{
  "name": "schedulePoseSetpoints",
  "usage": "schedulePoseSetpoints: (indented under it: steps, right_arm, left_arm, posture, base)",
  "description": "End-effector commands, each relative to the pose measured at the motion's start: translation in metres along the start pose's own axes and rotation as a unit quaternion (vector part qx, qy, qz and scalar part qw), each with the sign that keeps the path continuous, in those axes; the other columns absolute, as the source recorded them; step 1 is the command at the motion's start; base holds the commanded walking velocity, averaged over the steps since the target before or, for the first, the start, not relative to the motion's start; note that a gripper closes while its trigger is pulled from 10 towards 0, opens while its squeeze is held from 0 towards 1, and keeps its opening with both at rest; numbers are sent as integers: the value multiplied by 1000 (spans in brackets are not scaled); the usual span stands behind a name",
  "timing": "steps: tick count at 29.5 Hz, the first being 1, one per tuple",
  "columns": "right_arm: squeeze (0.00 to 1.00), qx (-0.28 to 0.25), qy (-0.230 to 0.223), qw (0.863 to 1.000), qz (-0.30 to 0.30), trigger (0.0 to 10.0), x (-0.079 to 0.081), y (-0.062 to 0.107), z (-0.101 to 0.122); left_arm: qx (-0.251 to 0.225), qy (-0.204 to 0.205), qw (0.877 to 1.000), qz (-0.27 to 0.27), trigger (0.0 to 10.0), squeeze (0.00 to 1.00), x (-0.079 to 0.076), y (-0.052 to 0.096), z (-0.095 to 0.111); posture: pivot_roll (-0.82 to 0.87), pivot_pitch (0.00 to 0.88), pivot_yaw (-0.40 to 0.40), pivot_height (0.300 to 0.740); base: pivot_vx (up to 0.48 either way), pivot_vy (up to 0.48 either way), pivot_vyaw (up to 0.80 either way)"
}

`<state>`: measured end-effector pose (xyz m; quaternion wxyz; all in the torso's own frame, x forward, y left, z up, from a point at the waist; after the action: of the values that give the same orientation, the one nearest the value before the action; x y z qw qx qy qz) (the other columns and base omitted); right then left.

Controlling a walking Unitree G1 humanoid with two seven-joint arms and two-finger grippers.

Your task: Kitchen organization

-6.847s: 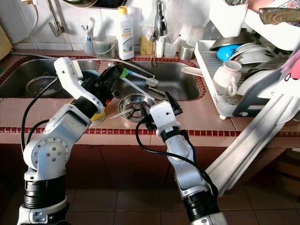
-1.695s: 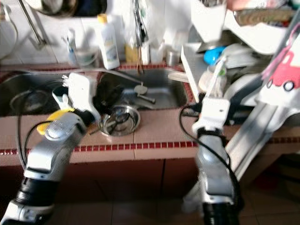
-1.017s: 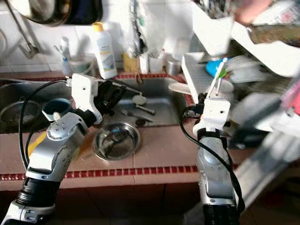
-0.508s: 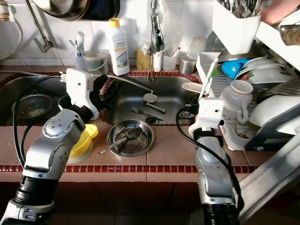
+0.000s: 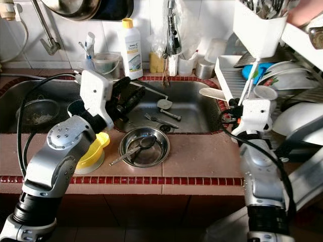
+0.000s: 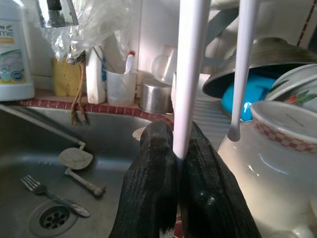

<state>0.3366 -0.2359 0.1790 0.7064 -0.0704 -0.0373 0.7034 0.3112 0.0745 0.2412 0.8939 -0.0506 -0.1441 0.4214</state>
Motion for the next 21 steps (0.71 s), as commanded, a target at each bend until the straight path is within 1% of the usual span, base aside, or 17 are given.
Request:
schedulePoseSetpoints:
  steps: [1,2,4,5,8,10,12,15,19,20,21]
  right_arm:
    - [0,1,-7,1000,10,10000,-4,-4,3]
    - [0,5,-4,1000,28,10000,-2,-7,3]
    - [0,6,-3,999,33,10000,-1,-8,3]
    - [0,7,-2,999,44,10000,2,-9,4]
    - [0,4,-8,995,98,10000,26,-10,6]
    - [0,2,-11,992,122,10000,40,-8,7]
    - [0,-2,-21,987,158,10000,67,-2,6]
    - [0,0,-42,982,184,10000,88,6,2]
    - [0,5,-53,978,202,10000,101,16,-3]
    - [0,13,-69,976,204,10000,104,22,-5]
    - [0,15,-73,976,205,10000,105,23,-6]
  left_arm:
    - [1,1,1000,-21,10000,0,-8,3,2]
    - [0,3,1000,-28,10000,0,-11,4,2]
    - [0,4,1000,-30,10000,0,-12,4,2]
    - [0,6,999,-32,10000,0,-13,5,2]
    - [4,7,1000,-30,10000,0,-12,5,0]
    - [6,8,1000,-30,10000,0,-12,6,1]
    - [10,8,999,-29,10000,0,-12,7,-1]
    - [18,4,999,-27,10000,0,-11,9,-3]
    - [17,6,999,-34,10000,0,-15,11,-1]
    - [18,6,999,-39,10000,0,-17,12,0]
    - [18,5,999,-41,10000,0,-18,13,1]
  posture:
    - [-135,107,20,740]
    - [-136,115,19,740]
    - [-136,115,19,740]
    - [-138,125,16,740]
    - [-139,135,14,740]
    - [-139,143,10,740]
    - [-138,151,8,740]
    - [-134,159,8,740]
    - [-132,169,7,740]
    - [-131,173,8,740]
    - [-130,175,8,740]
  base:
    - [0,0,0]
    - [0,0,0]
    - [0,0,0]
    - [0,0,0]
    - [0,0,0]
    - [0,0,0]
    - [0,0,0]
    - [0,0,0]
    - [0,0,0]
    - [0,0,0]
    - [0,0,0]
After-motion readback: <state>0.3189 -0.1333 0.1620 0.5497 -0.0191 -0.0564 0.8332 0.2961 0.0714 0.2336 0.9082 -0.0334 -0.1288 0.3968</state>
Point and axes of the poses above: a point about 5 cm out from each wrist's last joint towards the gripper, its own y axis pointing back from the gripper into the wrist, its own z axis along the axis of the wrist's last joint, x = y × z, the point moved 1 cm from there along -y, pointing out of the wrist towards the gripper, and after that the axes turned 3 degrees about -y, right-handed, at the moved point
